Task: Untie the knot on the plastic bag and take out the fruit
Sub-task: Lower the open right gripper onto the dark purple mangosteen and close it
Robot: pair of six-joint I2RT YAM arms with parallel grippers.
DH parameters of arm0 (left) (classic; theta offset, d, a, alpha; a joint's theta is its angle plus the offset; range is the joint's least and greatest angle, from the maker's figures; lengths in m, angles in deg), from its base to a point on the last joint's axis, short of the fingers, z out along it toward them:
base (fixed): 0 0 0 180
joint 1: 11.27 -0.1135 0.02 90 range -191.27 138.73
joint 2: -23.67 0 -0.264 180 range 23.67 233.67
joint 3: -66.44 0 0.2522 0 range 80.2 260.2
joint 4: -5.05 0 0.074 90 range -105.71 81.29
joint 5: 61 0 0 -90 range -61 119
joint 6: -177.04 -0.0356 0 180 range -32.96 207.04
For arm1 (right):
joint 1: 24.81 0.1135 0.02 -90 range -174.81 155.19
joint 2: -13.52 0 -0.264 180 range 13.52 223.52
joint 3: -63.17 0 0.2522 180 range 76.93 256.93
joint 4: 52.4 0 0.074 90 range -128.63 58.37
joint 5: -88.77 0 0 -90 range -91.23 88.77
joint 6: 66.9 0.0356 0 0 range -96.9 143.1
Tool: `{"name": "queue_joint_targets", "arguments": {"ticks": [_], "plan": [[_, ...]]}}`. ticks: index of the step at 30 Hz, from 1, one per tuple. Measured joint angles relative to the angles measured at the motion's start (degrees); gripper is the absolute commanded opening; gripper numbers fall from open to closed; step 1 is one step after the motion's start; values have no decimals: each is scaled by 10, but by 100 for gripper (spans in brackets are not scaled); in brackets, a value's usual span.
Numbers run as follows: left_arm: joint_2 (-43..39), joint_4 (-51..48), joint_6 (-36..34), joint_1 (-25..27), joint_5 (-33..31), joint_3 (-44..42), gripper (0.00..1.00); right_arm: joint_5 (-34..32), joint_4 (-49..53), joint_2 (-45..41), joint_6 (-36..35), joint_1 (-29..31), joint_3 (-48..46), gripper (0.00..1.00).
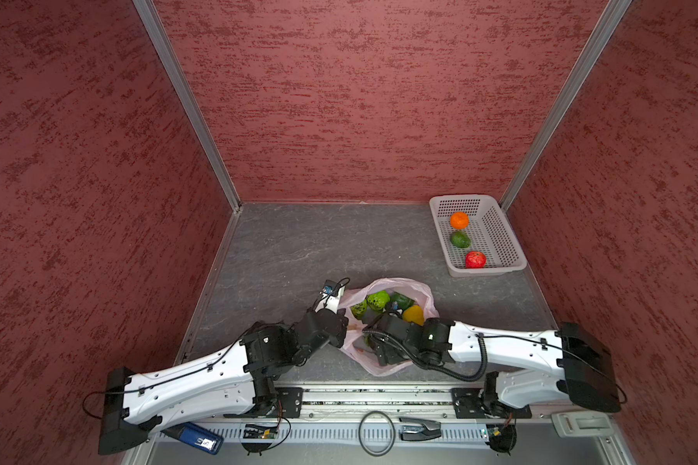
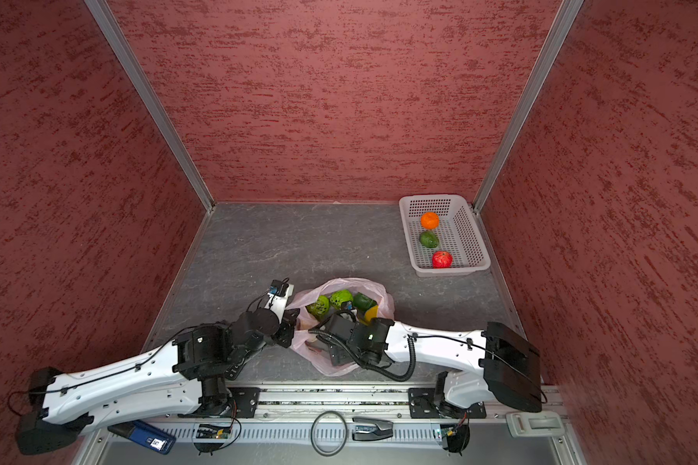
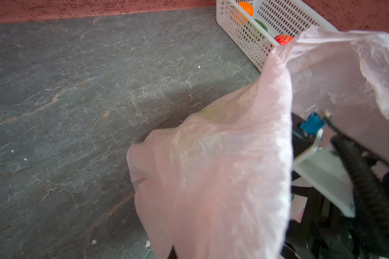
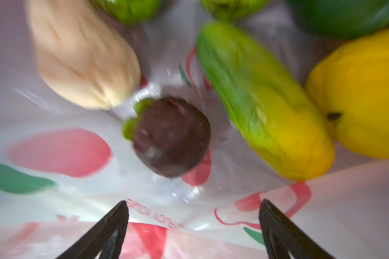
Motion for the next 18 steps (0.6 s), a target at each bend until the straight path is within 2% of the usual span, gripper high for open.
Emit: {"name": "queue_joint_targets", "arguments": {"ticks": [8, 18], "plan": [[17, 3, 4, 13, 4, 0, 0, 9, -7, 2, 44, -57, 24, 93], [26, 3, 10, 20, 3, 0, 0, 85, -94, 63, 67, -59, 7, 91]]}}
